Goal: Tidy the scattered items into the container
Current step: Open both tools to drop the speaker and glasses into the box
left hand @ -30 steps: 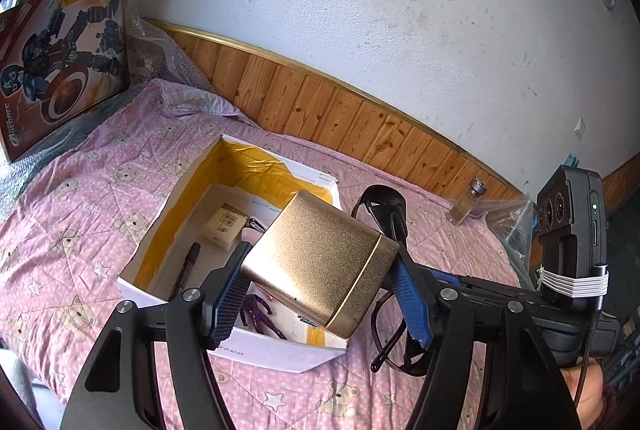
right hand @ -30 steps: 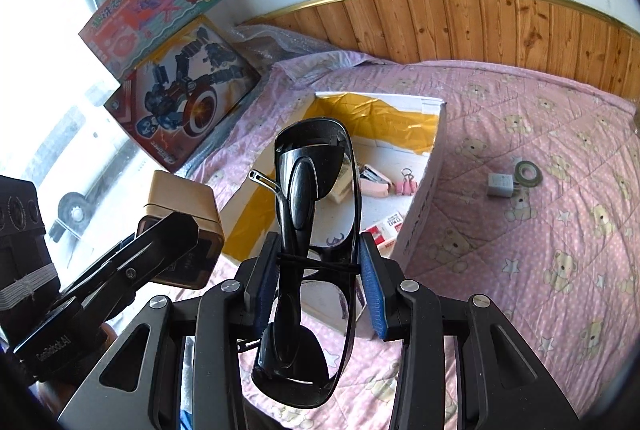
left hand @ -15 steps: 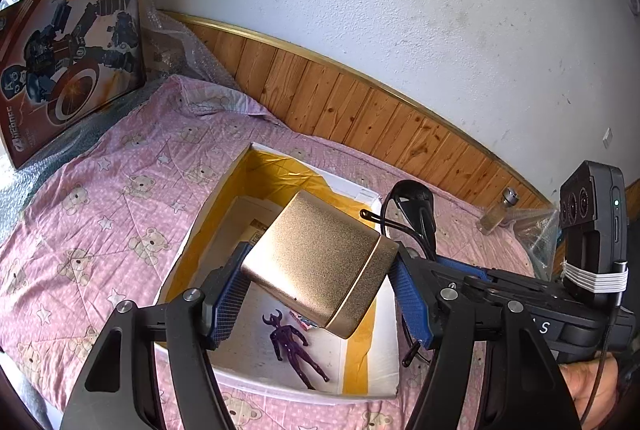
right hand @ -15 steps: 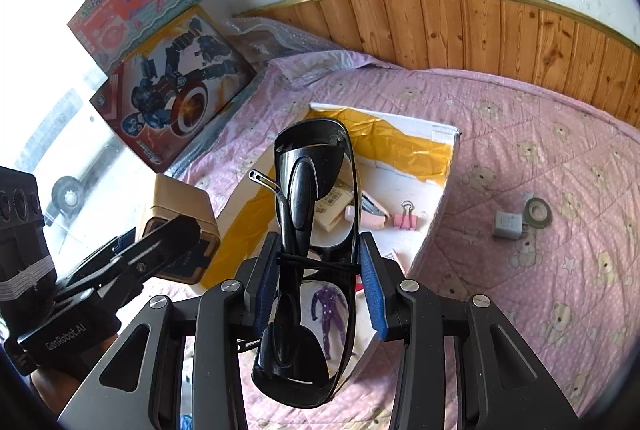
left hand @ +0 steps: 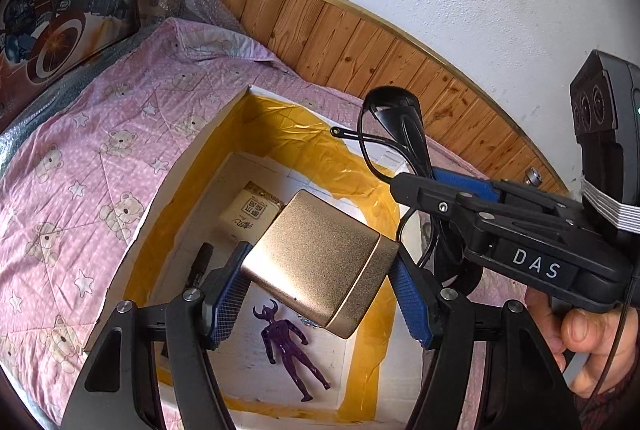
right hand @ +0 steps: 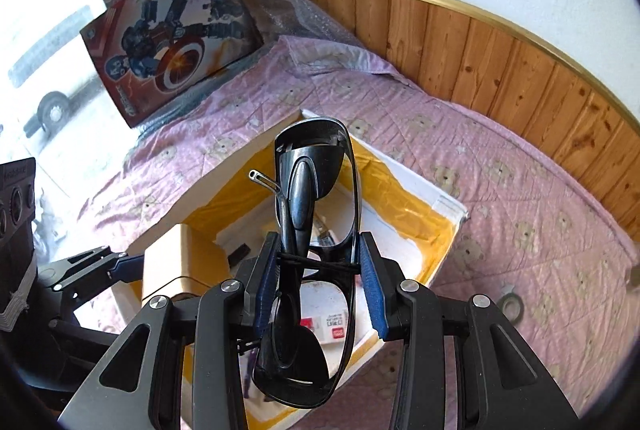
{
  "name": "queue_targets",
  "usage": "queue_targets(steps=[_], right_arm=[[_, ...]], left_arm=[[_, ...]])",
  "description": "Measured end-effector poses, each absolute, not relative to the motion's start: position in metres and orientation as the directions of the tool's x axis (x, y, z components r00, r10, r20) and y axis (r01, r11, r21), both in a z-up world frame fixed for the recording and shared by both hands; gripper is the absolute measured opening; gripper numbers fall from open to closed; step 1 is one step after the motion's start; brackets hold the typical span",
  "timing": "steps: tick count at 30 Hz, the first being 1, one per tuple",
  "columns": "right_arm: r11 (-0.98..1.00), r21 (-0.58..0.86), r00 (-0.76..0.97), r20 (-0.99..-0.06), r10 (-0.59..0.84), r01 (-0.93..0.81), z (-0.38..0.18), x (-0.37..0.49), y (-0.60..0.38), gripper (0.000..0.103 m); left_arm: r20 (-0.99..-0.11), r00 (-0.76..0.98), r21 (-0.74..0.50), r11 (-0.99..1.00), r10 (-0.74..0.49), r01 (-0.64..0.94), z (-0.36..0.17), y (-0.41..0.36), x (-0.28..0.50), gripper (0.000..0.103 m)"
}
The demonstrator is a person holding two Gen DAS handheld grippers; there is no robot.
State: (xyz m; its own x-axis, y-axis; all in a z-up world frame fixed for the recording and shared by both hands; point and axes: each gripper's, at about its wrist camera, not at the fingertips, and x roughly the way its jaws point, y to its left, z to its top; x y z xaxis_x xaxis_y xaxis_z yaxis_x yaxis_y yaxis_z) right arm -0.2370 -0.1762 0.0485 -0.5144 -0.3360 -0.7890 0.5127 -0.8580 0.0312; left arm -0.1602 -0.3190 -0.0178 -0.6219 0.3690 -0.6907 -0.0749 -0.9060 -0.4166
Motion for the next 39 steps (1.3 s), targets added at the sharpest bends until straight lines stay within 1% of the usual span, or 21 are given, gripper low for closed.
queue_targets(steps=[6, 13, 17, 19, 22, 27, 31, 34, 39], right_arm=[[-0.771, -0.119, -0.497, -0.823, -0.276, 0.625, 0.03, -0.266, -0.201, 0.04], [-0.639, -0.248, -0.472, -0.857, -0.206, 0.728, -0.006, -0.29, -0.224, 0.04], [-0.578, -0.324, -0.49, -0.858, -0.155, 0.749, -0.029, -0.296, -0.231, 0.042], [-0.584, -0.338, -0.498, -0.857, -0.133, 0.738, -0.037, -0.301, -0.228, 0.044], [-0.63, -0.29, -0.475, -0.868, -0.143, 0.72, -0.039, -0.31, -0.218, 0.047], [-0.703, -0.209, -0.448, -0.877, -0.172, 0.68, -0.033, -0.32, -0.202, 0.047], [-0.764, -0.072, -0.392, -0.887, -0.245, 0.641, -0.023, -0.327, -0.187, 0.047], [-0.785, -0.001, -0.366, -0.885, -0.288, 0.62, -0.017, -0.328, -0.178, 0.047], [-0.799, 0.05, -0.344, -0.885, -0.314, 0.599, -0.012, -0.32, -0.171, 0.047]], left_arm=[[-0.733, -0.572, -0.434, -0.9, 0.368, -0.023, -0.036, -0.317, -0.181, 0.068], [-0.762, -0.525, -0.463, -0.886, 0.38, 0.032, -0.055, -0.322, -0.198, 0.068], [-0.778, -0.495, -0.468, -0.883, 0.386, 0.048, -0.065, -0.319, -0.208, 0.069], [-0.786, -0.486, -0.469, -0.881, 0.382, 0.067, -0.069, -0.32, -0.211, 0.069], [-0.782, -0.485, -0.484, -0.872, 0.391, 0.076, -0.072, -0.321, -0.212, 0.069], [-0.776, -0.496, -0.485, -0.872, 0.391, 0.071, -0.068, -0.322, -0.211, 0.07], [-0.768, -0.504, -0.491, -0.869, 0.396, 0.065, -0.061, -0.32, -0.21, 0.07], [-0.772, -0.503, -0.479, -0.876, 0.389, 0.058, -0.06, -0.32, -0.212, 0.07], [-0.78, -0.499, -0.456, -0.889, 0.378, 0.039, -0.057, -0.312, -0.204, 0.07]])
